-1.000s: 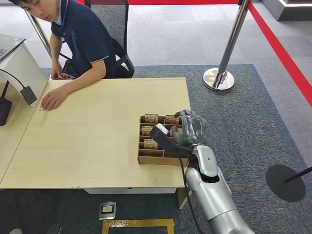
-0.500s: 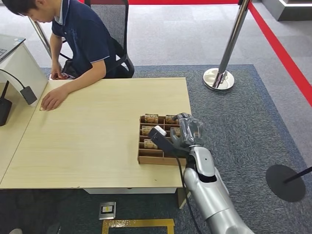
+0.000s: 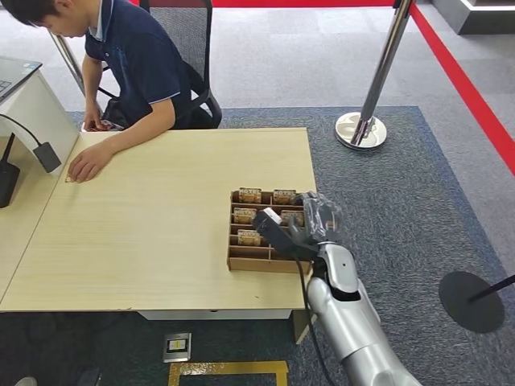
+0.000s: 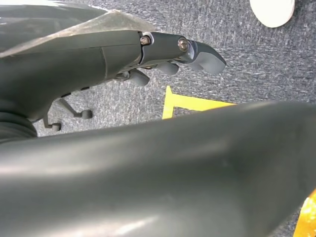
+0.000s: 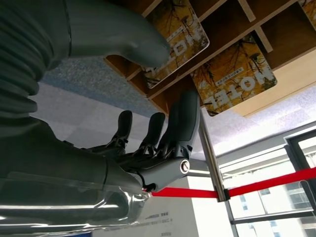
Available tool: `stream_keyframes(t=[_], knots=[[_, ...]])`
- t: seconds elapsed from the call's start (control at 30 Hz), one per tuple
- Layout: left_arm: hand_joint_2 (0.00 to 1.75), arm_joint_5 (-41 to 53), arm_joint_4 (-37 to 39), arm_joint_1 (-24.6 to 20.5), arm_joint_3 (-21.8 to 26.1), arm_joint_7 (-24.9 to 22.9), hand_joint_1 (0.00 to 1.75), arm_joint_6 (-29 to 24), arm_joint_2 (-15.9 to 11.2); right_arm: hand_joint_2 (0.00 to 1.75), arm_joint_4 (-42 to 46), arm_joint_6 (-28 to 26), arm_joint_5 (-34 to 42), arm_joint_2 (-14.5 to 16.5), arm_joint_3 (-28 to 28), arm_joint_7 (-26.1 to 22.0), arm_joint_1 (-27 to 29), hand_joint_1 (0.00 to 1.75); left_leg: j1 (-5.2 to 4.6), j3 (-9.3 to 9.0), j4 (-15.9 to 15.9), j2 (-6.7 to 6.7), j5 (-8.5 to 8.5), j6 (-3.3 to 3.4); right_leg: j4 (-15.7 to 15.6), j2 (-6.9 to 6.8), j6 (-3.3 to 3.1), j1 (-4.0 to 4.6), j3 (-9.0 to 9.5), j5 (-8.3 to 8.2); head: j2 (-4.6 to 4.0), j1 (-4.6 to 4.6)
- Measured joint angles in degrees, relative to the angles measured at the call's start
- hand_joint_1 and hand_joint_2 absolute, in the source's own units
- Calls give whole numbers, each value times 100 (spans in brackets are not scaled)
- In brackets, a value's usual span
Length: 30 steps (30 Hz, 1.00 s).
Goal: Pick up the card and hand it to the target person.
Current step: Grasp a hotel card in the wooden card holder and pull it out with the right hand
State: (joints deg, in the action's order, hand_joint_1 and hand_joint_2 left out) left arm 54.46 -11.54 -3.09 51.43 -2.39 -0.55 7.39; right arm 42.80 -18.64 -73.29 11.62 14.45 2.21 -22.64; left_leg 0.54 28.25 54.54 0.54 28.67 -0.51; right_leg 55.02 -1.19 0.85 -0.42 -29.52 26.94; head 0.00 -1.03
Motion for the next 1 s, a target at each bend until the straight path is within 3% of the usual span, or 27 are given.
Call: stream_keyframes(t=[1.0], knots=[[0,108,0,-2,49,7,0,4,2,175,-99,71,-191,68,-103,-31,-11,93,0,4,0,0,0,0,0,0,0,0,-2,0,0,0]])
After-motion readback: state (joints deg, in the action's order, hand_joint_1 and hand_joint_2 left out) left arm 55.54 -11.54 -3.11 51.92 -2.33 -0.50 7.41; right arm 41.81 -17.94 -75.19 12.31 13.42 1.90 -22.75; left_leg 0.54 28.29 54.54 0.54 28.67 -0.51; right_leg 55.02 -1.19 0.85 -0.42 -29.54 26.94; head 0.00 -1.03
